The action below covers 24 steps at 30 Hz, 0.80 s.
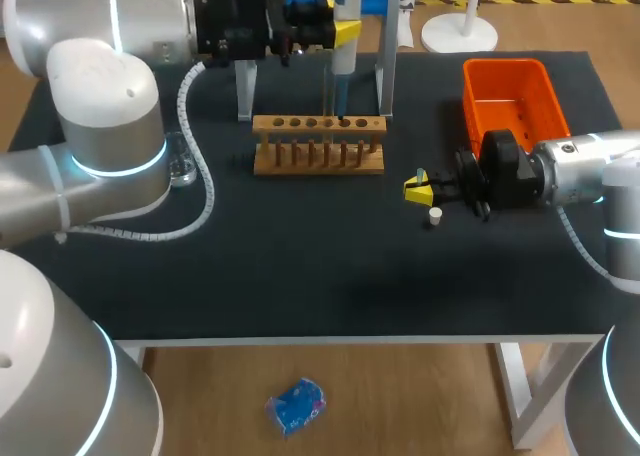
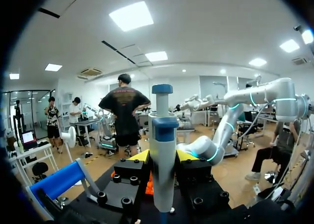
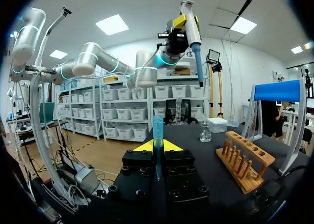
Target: Invert the test tube, pick up the pipette, mount the tip to pipette, aspirate from beaker and dispense into the tube, eject the tip, return the pipette, and cap with the stopper.
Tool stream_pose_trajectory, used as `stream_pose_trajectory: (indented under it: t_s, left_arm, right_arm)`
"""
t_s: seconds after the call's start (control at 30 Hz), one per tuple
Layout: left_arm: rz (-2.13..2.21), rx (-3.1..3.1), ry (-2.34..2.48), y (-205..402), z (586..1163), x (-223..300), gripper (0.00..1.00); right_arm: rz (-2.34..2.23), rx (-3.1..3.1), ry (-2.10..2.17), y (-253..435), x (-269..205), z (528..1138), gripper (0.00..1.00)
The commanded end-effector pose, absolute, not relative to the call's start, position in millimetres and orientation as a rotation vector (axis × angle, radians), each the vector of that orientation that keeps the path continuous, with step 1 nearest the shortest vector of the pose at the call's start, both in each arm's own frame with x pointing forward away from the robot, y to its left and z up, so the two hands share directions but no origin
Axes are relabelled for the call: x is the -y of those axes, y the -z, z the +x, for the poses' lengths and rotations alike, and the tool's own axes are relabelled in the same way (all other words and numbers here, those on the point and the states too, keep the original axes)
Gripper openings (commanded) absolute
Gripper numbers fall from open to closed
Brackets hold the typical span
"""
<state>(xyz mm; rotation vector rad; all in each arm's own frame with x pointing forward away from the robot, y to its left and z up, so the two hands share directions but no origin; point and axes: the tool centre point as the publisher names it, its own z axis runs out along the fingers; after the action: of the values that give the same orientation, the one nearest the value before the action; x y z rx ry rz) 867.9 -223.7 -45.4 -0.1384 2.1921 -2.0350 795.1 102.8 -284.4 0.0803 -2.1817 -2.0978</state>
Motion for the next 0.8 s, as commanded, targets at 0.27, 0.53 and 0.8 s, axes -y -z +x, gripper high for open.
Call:
stream_pose_trajectory:
  t_s: [0.27, 0.53, 0.8]
  left_arm:
    - [-0.137, -2.192, 2.036, 45, 868, 222, 0.0]
    - [-0.136, -2.18, 2.053, 44, 869, 222, 0.0]
    - [-0.031, -2.257, 2.087, 41, 858, 232, 0.0]
  right_arm:
    - [0.081, 2.184, 2.095, 284, -102, 795, 0.0]
    - [0.081, 2.184, 2.095, 284, -102, 795, 0.0]
    - [0.081, 2.184, 2.095, 284, -102, 795, 0.0]
